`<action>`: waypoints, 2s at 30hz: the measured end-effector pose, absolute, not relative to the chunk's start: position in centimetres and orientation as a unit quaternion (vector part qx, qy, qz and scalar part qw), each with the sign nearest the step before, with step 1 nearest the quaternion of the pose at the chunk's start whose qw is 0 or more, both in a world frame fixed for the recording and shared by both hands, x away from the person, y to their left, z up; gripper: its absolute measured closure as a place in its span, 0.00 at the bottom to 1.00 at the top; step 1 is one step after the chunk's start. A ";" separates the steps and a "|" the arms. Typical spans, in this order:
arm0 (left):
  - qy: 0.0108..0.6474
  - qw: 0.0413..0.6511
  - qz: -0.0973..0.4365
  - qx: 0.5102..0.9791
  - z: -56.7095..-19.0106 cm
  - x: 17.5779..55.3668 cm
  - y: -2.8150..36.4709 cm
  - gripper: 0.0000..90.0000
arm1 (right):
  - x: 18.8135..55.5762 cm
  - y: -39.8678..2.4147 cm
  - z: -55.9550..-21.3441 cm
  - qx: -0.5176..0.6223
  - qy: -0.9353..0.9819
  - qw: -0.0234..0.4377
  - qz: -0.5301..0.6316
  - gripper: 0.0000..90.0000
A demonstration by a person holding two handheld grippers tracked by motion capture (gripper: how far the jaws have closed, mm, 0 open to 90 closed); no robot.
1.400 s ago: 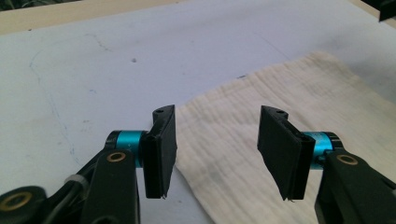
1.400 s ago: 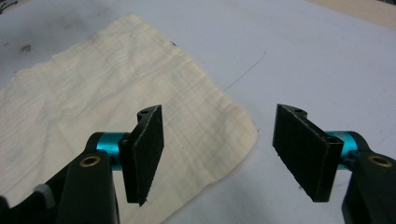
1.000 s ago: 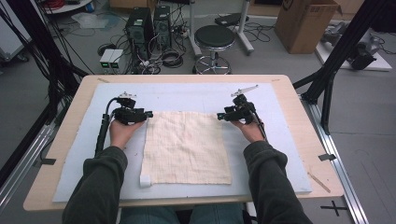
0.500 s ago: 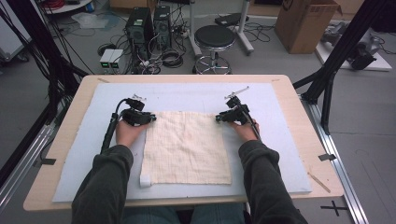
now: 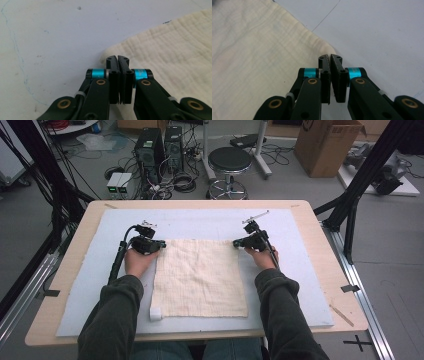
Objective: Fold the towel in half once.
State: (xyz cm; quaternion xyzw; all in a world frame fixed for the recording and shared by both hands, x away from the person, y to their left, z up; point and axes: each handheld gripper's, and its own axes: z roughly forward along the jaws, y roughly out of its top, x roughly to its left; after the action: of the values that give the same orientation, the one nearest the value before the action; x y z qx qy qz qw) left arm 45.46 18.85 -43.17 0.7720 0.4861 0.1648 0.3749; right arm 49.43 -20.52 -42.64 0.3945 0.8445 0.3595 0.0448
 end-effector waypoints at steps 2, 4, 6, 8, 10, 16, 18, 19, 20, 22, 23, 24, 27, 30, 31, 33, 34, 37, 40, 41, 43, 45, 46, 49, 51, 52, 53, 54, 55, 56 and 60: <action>0.490 0.391 0.162 0.762 -42.7 45.4 19.1 0.97 | 49.5 -20.6 -42.3 0.394 0.843 0.050 0.362 0.96; 0.494 0.408 0.162 0.750 -42.2 45.4 19.3 0.97 | 49.6 -20.7 -41.8 0.394 0.839 0.049 0.373 0.96; 0.493 0.412 0.160 0.749 -41.7 45.3 19.7 0.97 | 49.5 -20.8 -41.3 0.392 0.837 0.055 0.377 0.96; 0.491 0.417 0.162 0.747 -41.0 45.3 19.8 0.97 | 49.5 -20.8 -40.8 0.391 0.838 0.055 0.378 0.96; 0.486 0.431 0.169 0.742 -40.3 45.1 20.0 0.97 | 49.6 -20.9 -40.2 0.388 0.836 0.060 0.383 0.96; 0.484 0.443 0.173 0.735 -38.9 44.8 20.7 0.97 | 49.4 -20.6 -38.3 0.371 0.835 0.076 0.399 0.96; 0.483 0.443 0.174 0.735 -38.8 44.7 20.9 0.97 | 49.3 -20.8 -38.2 0.374 0.834 0.073 0.399 0.96; 0.482 0.443 0.172 0.736 -38.8 44.6 20.9 0.97 | 49.3 -20.9 -38.2 0.376 0.833 0.070 0.400 0.96; 0.480 0.442 0.173 0.737 -38.8 44.6 20.9 0.97 | 49.3 -21.0 -38.2 0.376 0.832 0.068 0.402 0.96; 0.476 0.440 0.174 0.741 -38.7 44.4 20.9 0.97 | 49.2 -21.1 -38.1 0.372 0.832 0.069 0.407 0.96; 0.474 0.441 0.174 0.742 -38.7 44.3 20.9 0.97 | 49.1 -21.1 -38.0 0.371 0.832 0.067 0.408 0.96; 0.474 0.442 0.174 0.742 -38.6 44.2 20.9 0.97 | 49.0 -21.1 -37.9 0.369 0.832 0.065 0.409 0.96; 0.469 0.440 0.175 0.745 -38.7 43.8 21.2 0.97 | 48.8 -21.1 -37.6 0.362 0.833 0.065 0.413 0.96; 0.464 0.438 0.172 0.751 -38.5 43.4 21.3 0.97 | 48.4 -21.2 -37.4 0.356 0.832 0.063 0.421 0.96; 0.461 0.442 0.175 0.749 -38.4 43.2 21.3 0.97 | 48.3 -21.2 -37.3 0.355 0.832 0.063 0.421 0.96; 0.456 0.450 0.176 0.747 -38.1 42.9 21.3 0.97 | 48.0 -21.2 -37.1 0.347 0.836 0.060 0.420 0.96; 0.453 0.452 0.178 0.748 -38.0 42.7 21.4 0.97 | 47.9 -21.2 -37.0 0.343 0.836 0.064 0.424 0.96; 0.450 0.459 0.170 0.747 -38.0 42.3 21.4 0.97 | 47.5 -21.3 -36.6 0.338 0.835 0.063 0.430 0.96; 0.446 0.463 0.168 0.747 -37.9 41.8 21.4 0.97 | 47.2 -21.5 -36.4 0.337 0.836 0.062 0.429 0.96; 0.445 0.465 0.168 0.747 -37.9 41.7 21.5 0.97 | 47.1 -21.5 -36.4 0.336 0.836 0.063 0.428 0.96; 0.445 0.468 0.169 0.745 -37.8 41.4 21.5 0.97 | 46.9 -21.7 -36.3 0.337 0.834 0.062 0.432 0.96; 0.442 0.468 0.169 0.746 -37.8 41.2 21.6 0.97 | 46.7 -21.8 -36.3 0.336 0.834 0.061 0.433 0.96; 0.441 0.470 0.168 0.746 -37.8 41.0 21.6 0.97 | 46.6 -21.8 -36.3 0.335 0.834 0.061 0.434 0.96; 0.437 0.472 0.167 0.747 -37.8 40.6 21.5 0.97 | 46.3 -21.9 -36.4 0.334 0.836 0.059 0.432 0.96; 0.434 0.469 0.168 0.751 -37.8 40.4 21.5 0.97 | 46.1 -22.0 -36.5 0.333 0.835 0.057 0.435 0.96; 0.435 0.470 0.167 0.750 -37.9 40.3 21.6 0.97 | 46.1 -22.0 -36.5 0.331 0.834 0.058 0.438 0.96; 0.435 0.471 0.167 0.749 -37.9 40.2 21.7 0.97 | 46.0 -22.1 -36.5 0.332 0.834 0.054 0.437 0.96; 0.434 0.473 0.166 0.749 -37.9 40.1 21.7 0.97 | 45.9 -22.1 -36.5 0.331 0.834 0.056 0.438 0.96; 0.433 0.474 0.166 0.749 -37.9 39.9 21.7 0.97 | 45.8 -22.1 -36.6 0.329 0.835 0.056 0.438 0.96; 0.432 0.475 0.166 0.748 -37.9 39.8 21.7 0.97 | 45.7 -22.1 -36.6 0.328 0.836 0.057 0.437 0.96; 0.428 0.475 0.166 0.751 -38.1 39.4 21.7 0.97 | 45.4 -21.9 -36.5 0.318 0.844 0.058 0.429 0.96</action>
State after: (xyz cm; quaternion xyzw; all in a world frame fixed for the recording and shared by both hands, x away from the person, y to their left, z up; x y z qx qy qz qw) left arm 39.37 21.66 -38.09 0.7505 0.4284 0.1660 0.4750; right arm 45.39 -21.89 -36.53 0.3183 0.8436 0.4286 0.0584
